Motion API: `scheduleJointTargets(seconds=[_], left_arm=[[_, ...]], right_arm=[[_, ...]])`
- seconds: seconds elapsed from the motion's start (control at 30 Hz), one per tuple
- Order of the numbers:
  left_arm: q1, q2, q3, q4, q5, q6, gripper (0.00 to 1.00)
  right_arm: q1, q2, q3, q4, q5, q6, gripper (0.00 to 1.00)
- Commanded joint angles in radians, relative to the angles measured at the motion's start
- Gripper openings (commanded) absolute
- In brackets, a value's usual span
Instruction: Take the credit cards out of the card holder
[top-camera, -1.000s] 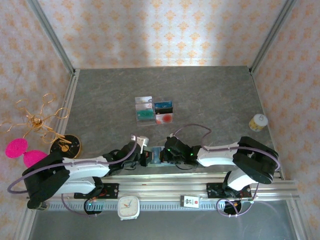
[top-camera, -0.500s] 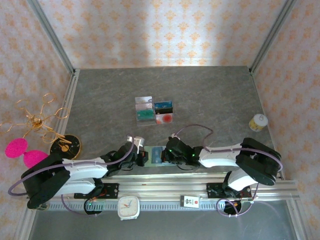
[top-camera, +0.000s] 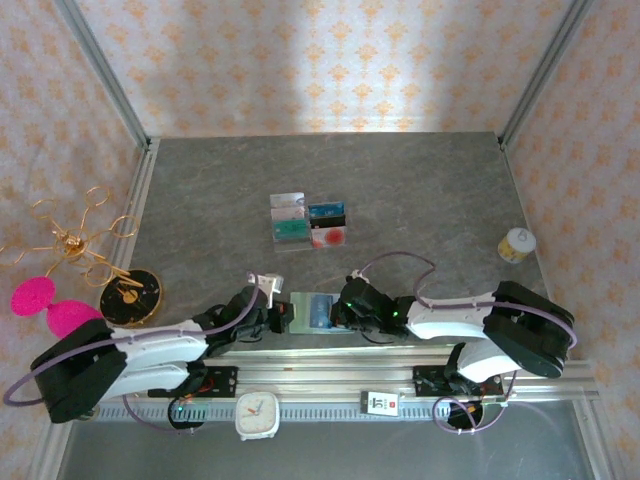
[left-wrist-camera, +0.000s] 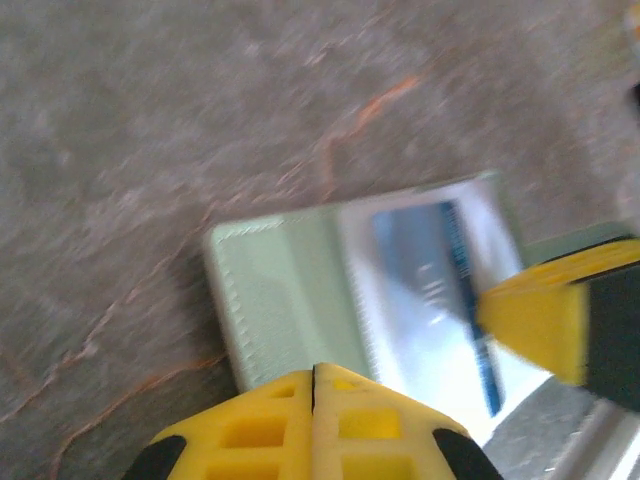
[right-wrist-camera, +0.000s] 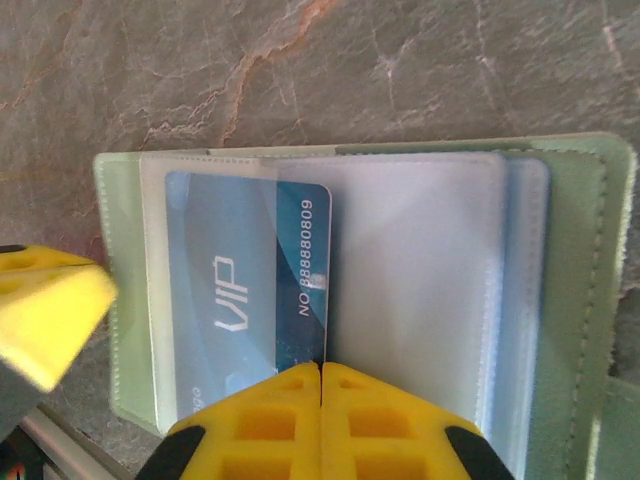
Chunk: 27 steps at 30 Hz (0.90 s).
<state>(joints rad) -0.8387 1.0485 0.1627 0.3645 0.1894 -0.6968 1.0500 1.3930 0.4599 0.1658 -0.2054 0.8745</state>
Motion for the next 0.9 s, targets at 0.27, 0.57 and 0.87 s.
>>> scheduleJointTargets(seconds=[0.27,0.57,0.87], left_arm=[[-0.051,0.226,0.119,0.064,-0.007,0.031,0.00],[-0.050,0.293,0.098,0.062,0.006,0.029,0.00],[-0.051,0.333,0.101,0.072,0.040,0.035,0.00]], right_arm=[[-0.006,0.011,0.032,-0.041,0.015,-0.034,0.00],[-0.026,-0.006,0.008,-0.018,0.002,-0.044,0.24],[-0.038,0.046,0.038,0.054,-0.067,-0.076,0.19]])
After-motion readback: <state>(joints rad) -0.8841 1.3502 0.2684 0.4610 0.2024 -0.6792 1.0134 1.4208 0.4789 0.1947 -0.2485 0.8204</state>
